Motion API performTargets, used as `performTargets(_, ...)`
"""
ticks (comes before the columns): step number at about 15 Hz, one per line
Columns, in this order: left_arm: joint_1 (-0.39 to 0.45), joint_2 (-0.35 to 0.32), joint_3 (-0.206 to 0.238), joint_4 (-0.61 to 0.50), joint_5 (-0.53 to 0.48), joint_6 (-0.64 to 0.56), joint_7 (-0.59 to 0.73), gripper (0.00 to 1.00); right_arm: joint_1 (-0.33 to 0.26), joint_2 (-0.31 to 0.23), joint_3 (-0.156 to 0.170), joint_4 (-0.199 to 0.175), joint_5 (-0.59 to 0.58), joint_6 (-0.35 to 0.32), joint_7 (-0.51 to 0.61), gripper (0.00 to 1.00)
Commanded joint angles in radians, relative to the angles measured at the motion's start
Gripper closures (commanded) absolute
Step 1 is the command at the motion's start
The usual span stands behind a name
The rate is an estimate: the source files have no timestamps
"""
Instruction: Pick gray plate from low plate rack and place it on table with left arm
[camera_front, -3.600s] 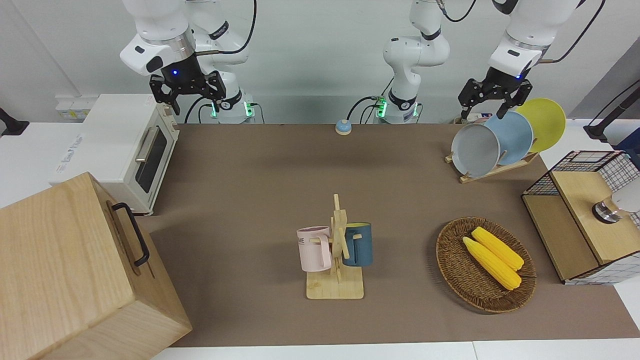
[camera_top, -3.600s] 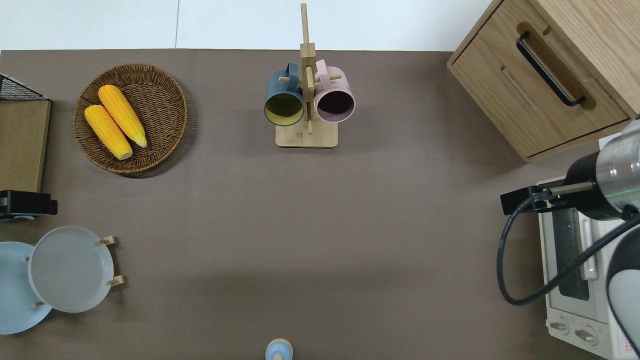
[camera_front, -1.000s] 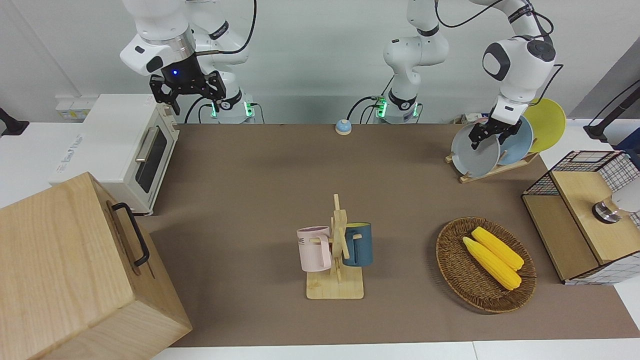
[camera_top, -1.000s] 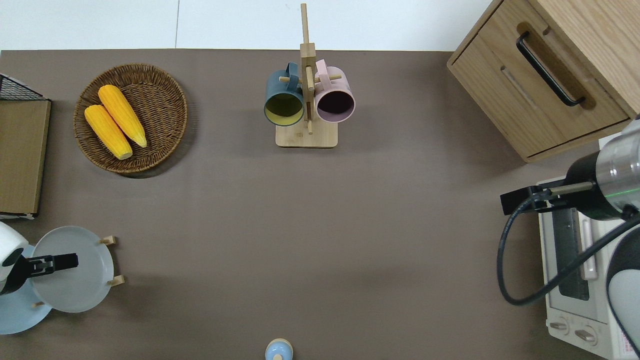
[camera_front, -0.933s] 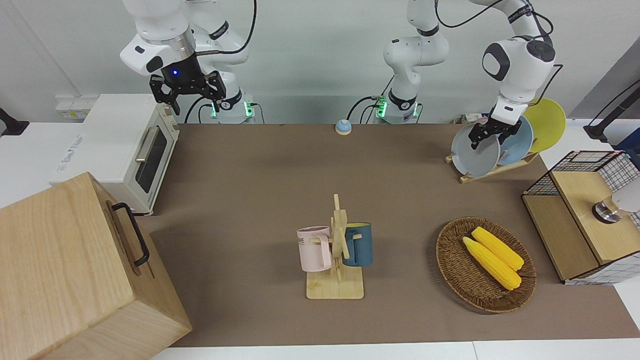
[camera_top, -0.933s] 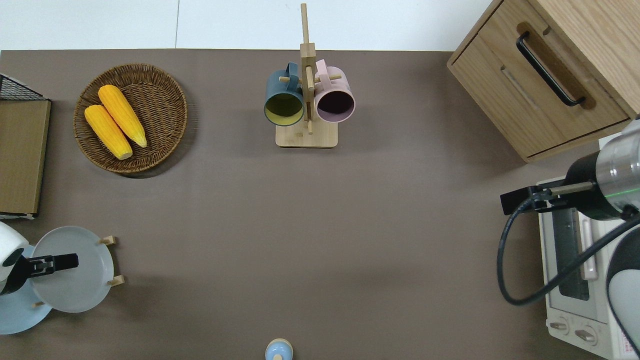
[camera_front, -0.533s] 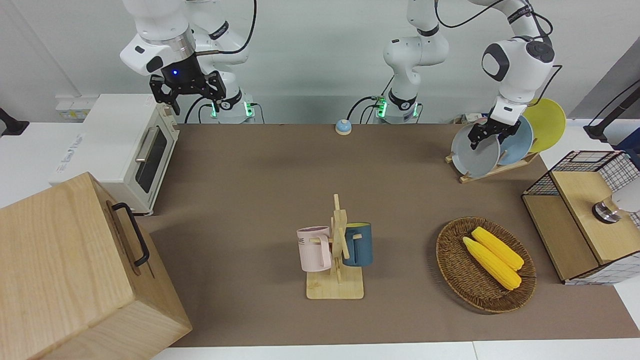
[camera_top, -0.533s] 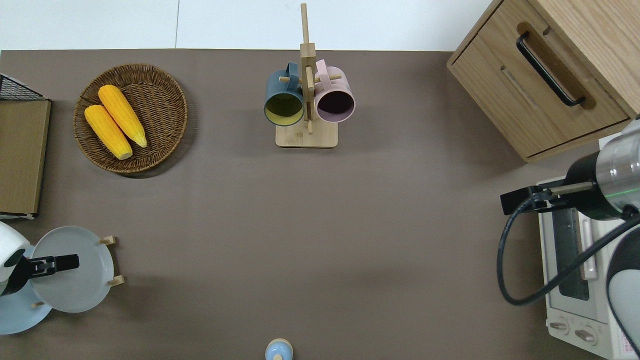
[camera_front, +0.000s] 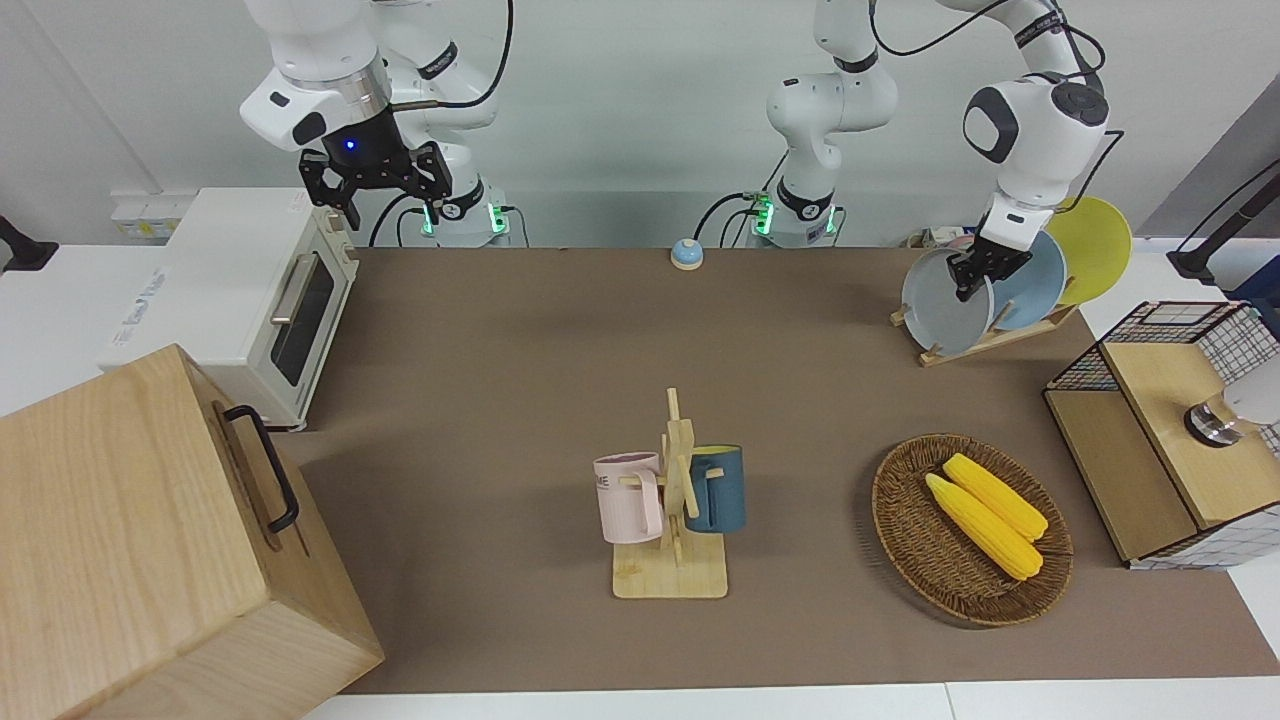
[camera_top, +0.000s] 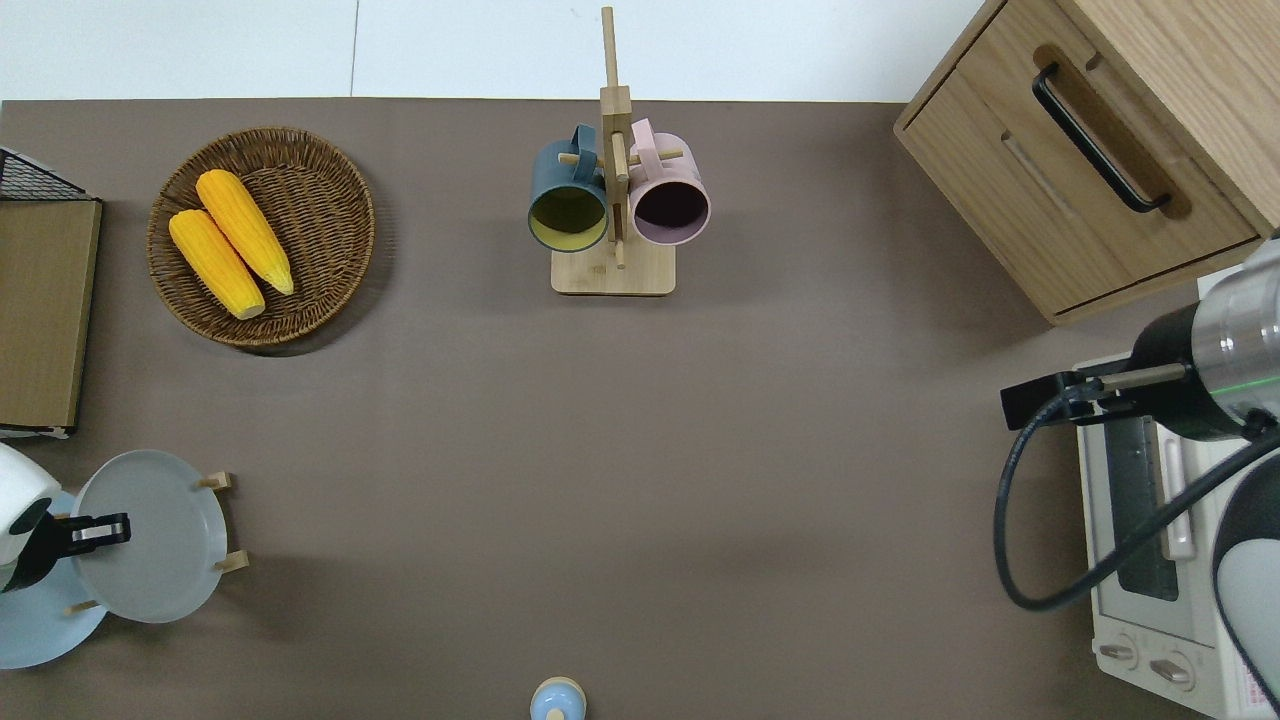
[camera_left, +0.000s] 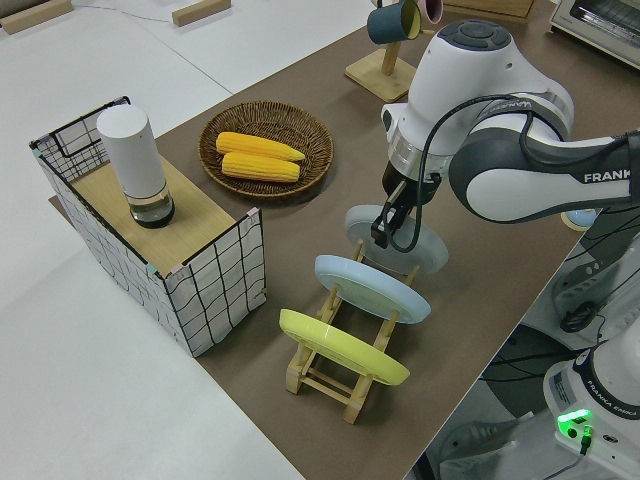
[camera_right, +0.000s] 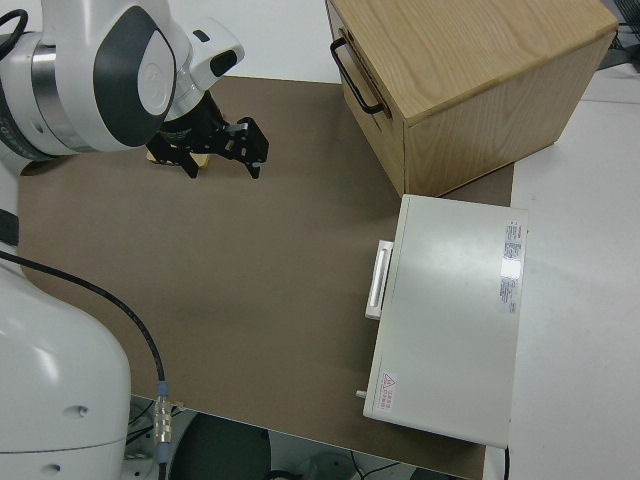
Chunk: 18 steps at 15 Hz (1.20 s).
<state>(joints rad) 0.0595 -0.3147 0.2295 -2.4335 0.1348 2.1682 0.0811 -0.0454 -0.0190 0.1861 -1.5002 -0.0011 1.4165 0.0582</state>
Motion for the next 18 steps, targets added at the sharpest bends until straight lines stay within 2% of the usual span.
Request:
performTargets(1,0.006,-0.032,-0.002,-0.033,0.017,0.019,0.009,1.0,-0.01,-0.002,0.006,0.006,0.01,-0.014,0.0,0.011)
performTargets(8,0.0,-0.038,-0.006,-0.016,0.017,-0.008,0.009,1.0,-0.01,-0.002,0.006,0.006,0.01,-0.014,-0.001,0.011)
performTargets(14,-0.01,-0.037,-0.029,0.118,0.016,-0.166,0.006,1.0,-0.01,-0.002,0.006,0.006,0.01,-0.014,0.0,0.013)
performTargets(18,-0.01,-0.023,-0.074,0.243,0.016,-0.315,-0.009,1.0,-0.01,-0.002,0.006,0.006,0.01,-0.014,0.0,0.013)
